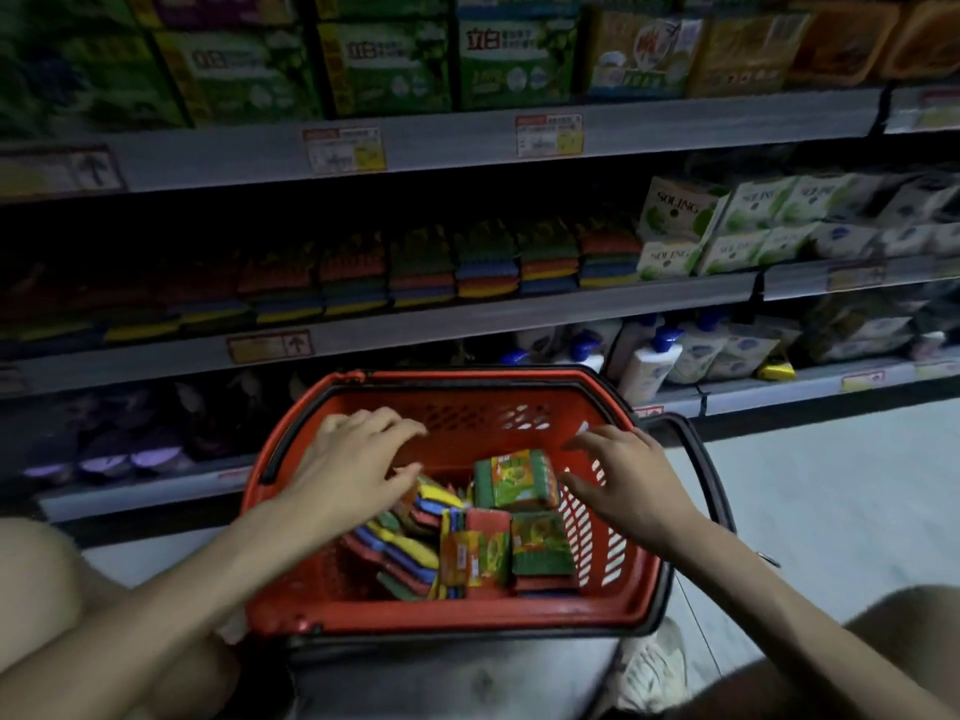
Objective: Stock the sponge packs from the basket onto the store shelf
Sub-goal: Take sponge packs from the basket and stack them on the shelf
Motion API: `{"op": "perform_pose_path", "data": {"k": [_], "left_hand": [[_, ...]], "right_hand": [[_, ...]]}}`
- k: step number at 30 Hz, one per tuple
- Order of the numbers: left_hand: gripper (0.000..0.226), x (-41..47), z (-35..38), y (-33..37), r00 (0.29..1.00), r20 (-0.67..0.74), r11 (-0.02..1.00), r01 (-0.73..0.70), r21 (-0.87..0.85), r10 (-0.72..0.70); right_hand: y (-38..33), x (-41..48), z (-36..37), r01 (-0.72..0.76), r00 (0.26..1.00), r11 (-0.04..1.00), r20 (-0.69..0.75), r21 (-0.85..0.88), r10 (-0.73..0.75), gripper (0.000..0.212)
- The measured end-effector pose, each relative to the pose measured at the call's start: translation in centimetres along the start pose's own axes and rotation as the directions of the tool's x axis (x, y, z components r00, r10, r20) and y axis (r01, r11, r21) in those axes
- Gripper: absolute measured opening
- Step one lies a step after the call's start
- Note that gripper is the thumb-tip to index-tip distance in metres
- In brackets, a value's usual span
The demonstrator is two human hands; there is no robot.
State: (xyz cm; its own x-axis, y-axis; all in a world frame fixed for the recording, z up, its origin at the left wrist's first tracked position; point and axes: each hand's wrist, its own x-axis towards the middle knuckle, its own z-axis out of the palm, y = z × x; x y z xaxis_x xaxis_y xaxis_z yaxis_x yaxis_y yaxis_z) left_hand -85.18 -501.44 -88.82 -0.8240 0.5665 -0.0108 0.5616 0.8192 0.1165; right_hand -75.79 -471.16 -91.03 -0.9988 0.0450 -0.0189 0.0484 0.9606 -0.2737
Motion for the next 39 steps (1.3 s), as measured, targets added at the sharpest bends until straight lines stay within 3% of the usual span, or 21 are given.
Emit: {"op": "perform_pose_path", "data": {"k": [3, 5, 10, 15, 22, 27, 36, 39], "left_hand": [[0.056, -2.7, 2.8, -4.1, 0.997, 0.021, 0.969, 0.070, 0.237, -0.077], [0.062, -4.4, 4.8, -6.4, 0.990, 0.030, 0.951, 0.124, 0.283, -0.138], [0.062, -7.2, 7.4, -7.8, 0.974, 0.109, 0.942, 0.160, 0.294, -0.199], [0.063, -9.4, 7.9, -9.4, 0.961, 0.081, 0.918, 0.225, 0.327, -0.265], [0.056, -14.4, 8.1, -13.2, 0.927, 0.057, 0.890, 0.338, 0.306, -0.371], [0.056, -16.9, 6.7, -14.4, 0.874, 0.125, 0.837, 0.396, 0.378, -0.470], [0.057, -21.6, 6.2, -18.0, 0.779, 0.070, 0.743, 0.561, 0.365, -0.623], [0.059, -22.4, 6.6, -20.0, 0.783, 0.036, 0.746, 0.576, 0.335, -0.621]], "right_hand": [[1.9, -1.5, 2.3, -0.041, 0.996, 0.981, 0.072, -0.187, 0.056, 0.044], [3.0, -1.7, 3.9, 0.004, 0.997, 0.966, 0.077, -0.257, 0.017, 0.045], [3.1, -1.7, 5.6, 0.075, 0.995, 0.973, 0.086, -0.220, -0.057, 0.039], [1.7, 0.1, 6.3, 0.105, 0.990, 0.969, 0.117, -0.222, -0.080, 0.034], [-3.0, 2.4, 8.5, 0.229, 0.971, 0.943, 0.119, -0.243, -0.205, 0.033], [-6.5, 3.7, 9.5, 0.302, 0.953, 0.916, 0.107, -0.264, -0.283, 0.032], [-12.9, 6.7, 11.1, 0.447, 0.893, 0.833, 0.103, -0.327, -0.439, 0.027], [-14.9, 7.3, 11.8, 0.460, 0.882, 0.802, 0.096, -0.381, -0.461, 0.032]]}}
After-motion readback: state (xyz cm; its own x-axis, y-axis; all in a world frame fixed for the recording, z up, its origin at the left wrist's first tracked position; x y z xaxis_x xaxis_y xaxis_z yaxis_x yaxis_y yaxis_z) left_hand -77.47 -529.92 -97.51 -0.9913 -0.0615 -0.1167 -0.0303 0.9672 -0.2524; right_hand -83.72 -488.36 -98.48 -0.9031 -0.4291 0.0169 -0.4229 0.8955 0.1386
